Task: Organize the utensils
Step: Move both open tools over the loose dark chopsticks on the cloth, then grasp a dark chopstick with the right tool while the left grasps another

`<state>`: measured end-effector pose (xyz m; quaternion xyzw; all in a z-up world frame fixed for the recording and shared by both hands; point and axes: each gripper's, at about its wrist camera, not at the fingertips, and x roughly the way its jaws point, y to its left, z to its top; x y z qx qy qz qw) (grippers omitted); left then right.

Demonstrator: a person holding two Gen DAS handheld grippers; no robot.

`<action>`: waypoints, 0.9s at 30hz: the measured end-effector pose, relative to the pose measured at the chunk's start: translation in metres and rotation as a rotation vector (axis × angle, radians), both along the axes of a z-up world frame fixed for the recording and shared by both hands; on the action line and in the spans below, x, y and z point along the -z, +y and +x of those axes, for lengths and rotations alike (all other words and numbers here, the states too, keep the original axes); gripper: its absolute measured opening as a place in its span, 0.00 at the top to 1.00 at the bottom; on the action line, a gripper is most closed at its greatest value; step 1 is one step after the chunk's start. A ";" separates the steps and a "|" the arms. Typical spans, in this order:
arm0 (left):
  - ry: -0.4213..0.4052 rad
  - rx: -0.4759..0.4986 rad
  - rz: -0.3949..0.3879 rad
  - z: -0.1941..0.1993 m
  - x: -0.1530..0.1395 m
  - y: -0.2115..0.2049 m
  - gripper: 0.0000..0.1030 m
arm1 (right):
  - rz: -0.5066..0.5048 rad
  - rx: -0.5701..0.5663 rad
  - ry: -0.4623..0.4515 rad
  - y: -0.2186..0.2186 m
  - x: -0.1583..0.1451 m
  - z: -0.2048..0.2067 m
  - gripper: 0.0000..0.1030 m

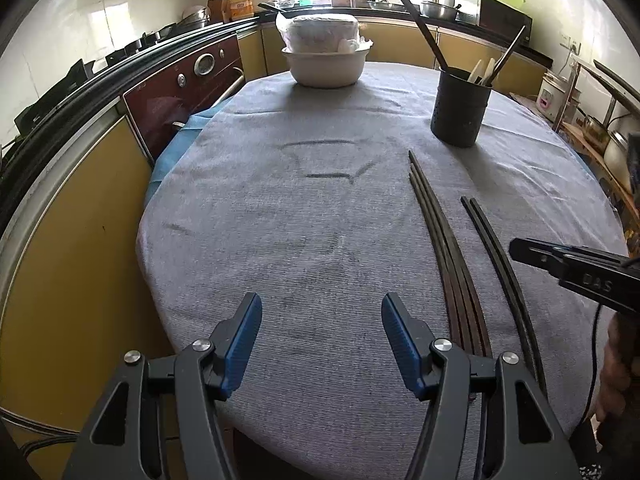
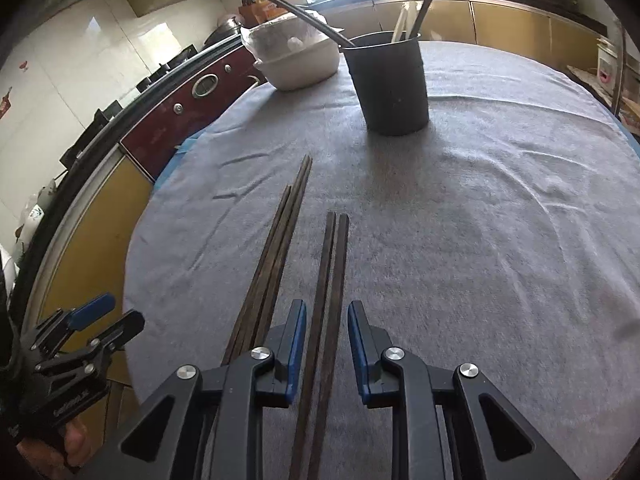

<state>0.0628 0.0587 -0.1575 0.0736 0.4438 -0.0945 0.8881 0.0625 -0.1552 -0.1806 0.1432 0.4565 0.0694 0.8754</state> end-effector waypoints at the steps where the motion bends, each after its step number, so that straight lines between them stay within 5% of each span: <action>1: 0.000 -0.001 -0.001 0.000 0.000 0.000 0.39 | -0.009 -0.002 0.002 0.002 0.001 0.003 0.78; 18: 0.010 0.049 -0.026 0.006 -0.008 -0.019 0.39 | -0.049 0.151 0.081 -0.044 0.014 0.018 0.87; 27: 0.106 0.147 -0.144 0.042 -0.023 -0.059 0.39 | 0.004 0.191 0.166 -0.058 0.014 0.052 0.81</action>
